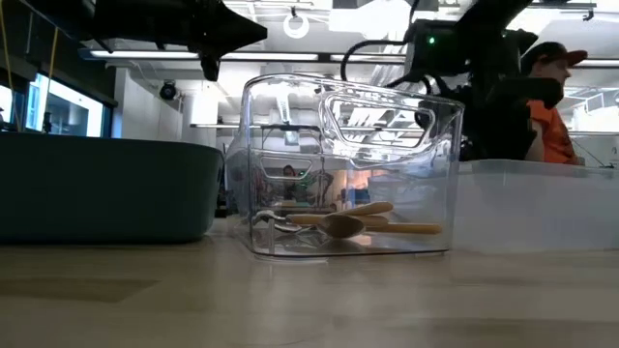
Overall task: Sort silverware by color (type)
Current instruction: Put the blue spoon into the white bin
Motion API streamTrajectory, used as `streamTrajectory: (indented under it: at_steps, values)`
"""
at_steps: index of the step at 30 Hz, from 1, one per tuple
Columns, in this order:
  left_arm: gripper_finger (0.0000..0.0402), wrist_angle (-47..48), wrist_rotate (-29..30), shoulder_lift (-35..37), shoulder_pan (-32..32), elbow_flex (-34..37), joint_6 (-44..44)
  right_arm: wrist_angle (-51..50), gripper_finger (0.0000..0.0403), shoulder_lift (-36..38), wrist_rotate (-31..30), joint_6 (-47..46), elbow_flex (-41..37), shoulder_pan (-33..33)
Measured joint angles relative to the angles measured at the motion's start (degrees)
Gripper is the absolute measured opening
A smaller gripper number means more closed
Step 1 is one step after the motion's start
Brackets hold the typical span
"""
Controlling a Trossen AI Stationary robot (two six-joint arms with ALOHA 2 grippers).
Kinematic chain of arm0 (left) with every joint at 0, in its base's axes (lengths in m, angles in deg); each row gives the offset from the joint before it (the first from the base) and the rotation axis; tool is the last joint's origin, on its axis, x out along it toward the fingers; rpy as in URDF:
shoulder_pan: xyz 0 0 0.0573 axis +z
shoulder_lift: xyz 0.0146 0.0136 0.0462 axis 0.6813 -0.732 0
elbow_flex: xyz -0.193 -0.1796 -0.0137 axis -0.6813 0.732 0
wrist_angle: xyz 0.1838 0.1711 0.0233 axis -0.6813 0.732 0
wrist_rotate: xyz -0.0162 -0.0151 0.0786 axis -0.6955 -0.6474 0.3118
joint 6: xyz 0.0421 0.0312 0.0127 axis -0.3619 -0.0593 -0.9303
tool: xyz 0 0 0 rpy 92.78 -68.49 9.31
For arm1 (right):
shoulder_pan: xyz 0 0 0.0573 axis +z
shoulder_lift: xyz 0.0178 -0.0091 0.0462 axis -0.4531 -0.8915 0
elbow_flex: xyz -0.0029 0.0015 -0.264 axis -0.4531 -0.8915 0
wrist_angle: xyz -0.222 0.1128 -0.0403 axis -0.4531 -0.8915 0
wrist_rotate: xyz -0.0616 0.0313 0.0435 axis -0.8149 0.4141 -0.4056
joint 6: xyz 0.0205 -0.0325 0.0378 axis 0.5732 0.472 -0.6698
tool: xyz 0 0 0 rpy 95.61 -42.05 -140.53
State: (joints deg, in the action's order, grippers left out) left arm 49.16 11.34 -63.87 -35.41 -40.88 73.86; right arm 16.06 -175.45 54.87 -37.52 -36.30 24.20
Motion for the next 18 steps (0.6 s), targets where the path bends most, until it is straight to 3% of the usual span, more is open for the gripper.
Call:
streamTrajectory:
  at_steps: [11, 18]
  values:
    - [0.0, 0.0, 0.0, 0.0, 0.0, 0.0, 0.0, 1.9, 0.0, -7.3, 0.0, 0.0, 0.0, 0.0]
    - [0.0, 0.0, 0.0, 0.0, 0.0, 0.0, 0.0, 2.0, 0.001, -7.9, -1.0, -0.4, 0.1, 0.0]
